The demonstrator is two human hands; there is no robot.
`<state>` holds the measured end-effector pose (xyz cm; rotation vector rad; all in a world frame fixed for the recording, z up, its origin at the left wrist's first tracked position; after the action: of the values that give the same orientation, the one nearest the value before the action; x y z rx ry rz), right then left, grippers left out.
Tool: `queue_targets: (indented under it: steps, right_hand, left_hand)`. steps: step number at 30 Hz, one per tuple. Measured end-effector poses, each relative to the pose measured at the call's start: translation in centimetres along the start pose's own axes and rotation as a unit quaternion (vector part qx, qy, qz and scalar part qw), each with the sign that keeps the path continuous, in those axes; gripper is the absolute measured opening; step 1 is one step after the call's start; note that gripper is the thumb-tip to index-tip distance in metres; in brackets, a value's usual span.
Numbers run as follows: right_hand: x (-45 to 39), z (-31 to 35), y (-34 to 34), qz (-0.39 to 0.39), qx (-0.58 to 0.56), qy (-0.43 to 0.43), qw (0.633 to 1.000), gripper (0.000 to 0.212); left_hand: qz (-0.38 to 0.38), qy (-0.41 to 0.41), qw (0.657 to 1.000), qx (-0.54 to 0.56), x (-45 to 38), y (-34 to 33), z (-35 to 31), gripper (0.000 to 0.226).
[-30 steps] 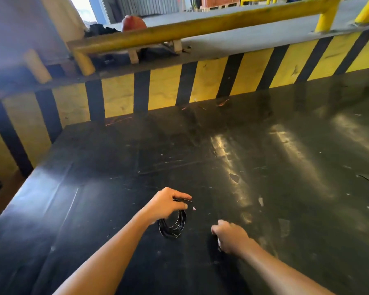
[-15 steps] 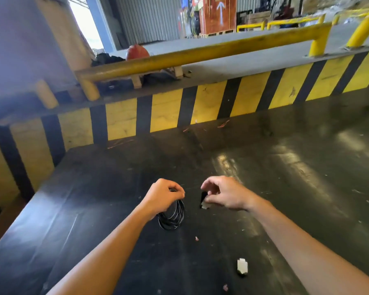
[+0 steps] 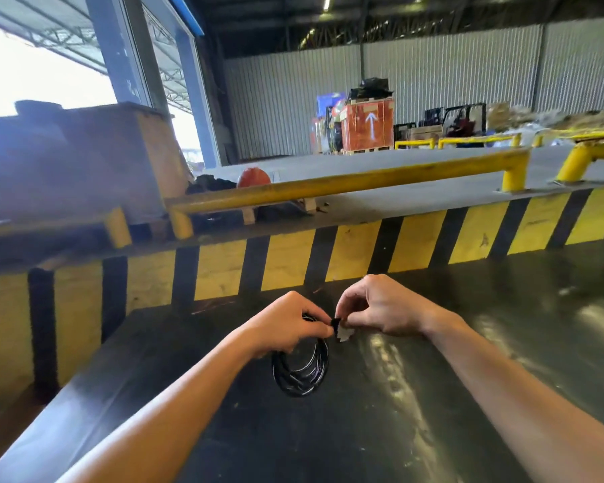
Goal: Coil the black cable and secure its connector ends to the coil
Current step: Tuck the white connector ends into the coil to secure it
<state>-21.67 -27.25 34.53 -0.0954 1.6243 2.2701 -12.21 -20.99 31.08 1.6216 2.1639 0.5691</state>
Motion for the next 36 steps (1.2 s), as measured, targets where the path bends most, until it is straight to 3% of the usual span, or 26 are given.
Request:
queue_targets:
  steps: [5,9,13,17,20,23,26,28,32,36]
  right_hand:
    - [-0.2,0.3,0.5,-0.014,-0.015,0.006,1.0,0.015]
    - [0.5,-1.5,1.2,-0.094,-0.04,-0.026,0.994,0.023]
    - [1.0,-2.1,0.7,-0.102,-0.075,-0.025,0.992,0.011]
    - [2.1,-1.9,1.3,-0.145,-0.13,-0.019,0.981,0.011]
    - [3.2,-0.5,2.2,-0.21,-0.097,0.012,0.973,0.006]
    - [4.6,0.1,2.5,-0.243,-0.153,0.049,0.957,0.01]
    - [5.5,-0.6,2.3,-0.23,-0.295,0.047,0.926,0.005]
    - [5.7,-1.2,2.0,-0.229,-0.377,0.041,0.897,0.013]
    - [6.1,-1.8,2.8,-0.276,-0.396,0.027,0.875,0.008]
    - [6.9,-2.7,3.5,-0.313,-0.416,0.01,0.854,0.007]
  left_hand:
    - [0.003,-0.02,0.999,-0.031,0.1,0.0,-1.5,0.009]
    - [-0.033,-0.031,0.999,-0.026,0.1,1.1,-2.1,0.013]
    - [-0.028,-0.03,0.999,-0.018,0.0,1.0,-2.7,0.016]
    - [-0.031,-0.023,0.999,0.007,0.0,0.7,-3.2,0.024]
    - [-0.075,-0.008,0.995,0.072,-0.3,1.1,-3.0,0.021]
    - [-0.127,0.009,0.983,0.133,-0.2,2.4,-2.1,0.026]
    - [-0.116,-0.005,0.979,0.165,0.0,2.1,-2.3,0.025]
    - [-0.117,-0.018,0.977,0.177,0.0,1.7,-2.9,0.024]
    - [-0.146,-0.046,0.971,0.184,-0.3,1.4,-4.0,0.025]
    - [-0.237,-0.073,0.951,0.187,0.0,2.8,-4.1,0.018]
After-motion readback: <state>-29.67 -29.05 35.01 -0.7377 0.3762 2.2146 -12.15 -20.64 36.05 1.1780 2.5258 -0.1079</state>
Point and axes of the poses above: each hand's wrist, its own x-axis away from the middle knuckle, its own y-axis out of the back of the hand, z = x × y, the point moved 9 cm from there along -x, towards the middle knuckle, and after that the axes turned 11 degrees about x, right-handed, at the moved point
